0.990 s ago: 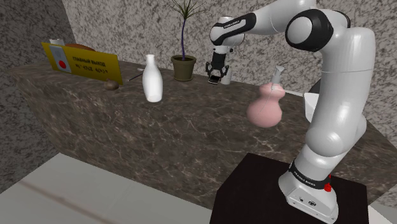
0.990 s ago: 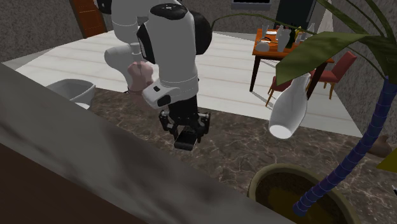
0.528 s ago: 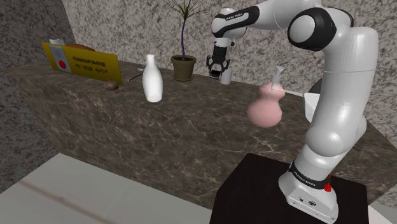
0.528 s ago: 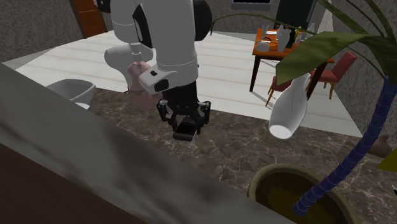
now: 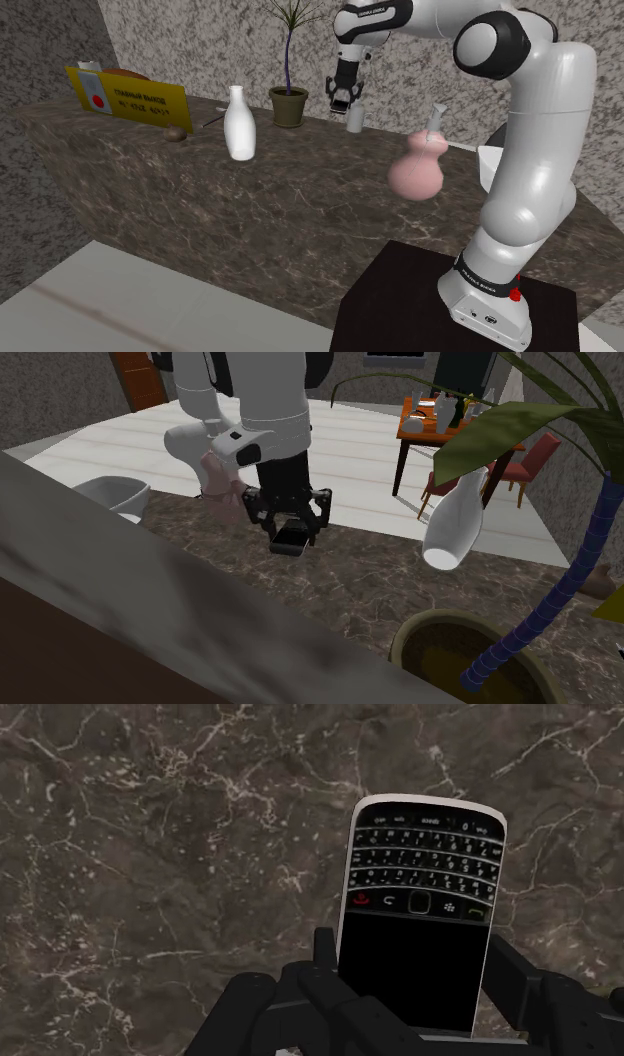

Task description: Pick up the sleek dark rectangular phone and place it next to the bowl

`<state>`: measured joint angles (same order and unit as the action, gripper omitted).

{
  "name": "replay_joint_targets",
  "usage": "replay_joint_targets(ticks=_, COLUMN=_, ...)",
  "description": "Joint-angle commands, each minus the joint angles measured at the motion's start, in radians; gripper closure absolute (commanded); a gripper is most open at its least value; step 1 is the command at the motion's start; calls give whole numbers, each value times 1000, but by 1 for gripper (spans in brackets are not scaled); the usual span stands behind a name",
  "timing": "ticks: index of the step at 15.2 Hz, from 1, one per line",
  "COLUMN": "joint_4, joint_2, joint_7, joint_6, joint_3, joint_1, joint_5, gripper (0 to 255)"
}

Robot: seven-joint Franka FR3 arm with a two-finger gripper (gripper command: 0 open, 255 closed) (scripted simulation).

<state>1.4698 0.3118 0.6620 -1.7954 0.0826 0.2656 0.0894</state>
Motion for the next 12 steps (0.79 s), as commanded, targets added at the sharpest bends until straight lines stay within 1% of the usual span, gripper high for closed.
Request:
replay_joint_targets(ticks=1, joint_4=-33, joint_2=3, joint_7=2, joint_6=31, joint_3=0, joint_1=0, joint_5=0, gripper=255)
replay_joint_targets(ticks=2, joint_4=-43, joint_2=3, joint_7=3, joint_6=41, joint_3=0, joint_1=1, joint_5=-1, gripper=255)
replay_joint_targets(ticks=7, joint_4=170, joint_2=-151, joint_7=-75, joint_6=-14, joint_3=30, joint_1=42, joint_5=-6, gripper=255)
replay_joint_targets(ticks=12, joint_4=334, joint_2=-279, joint_7=-157, joint_6=-45, joint_3=69, joint_1=85, joint_5=-19, gripper=255)
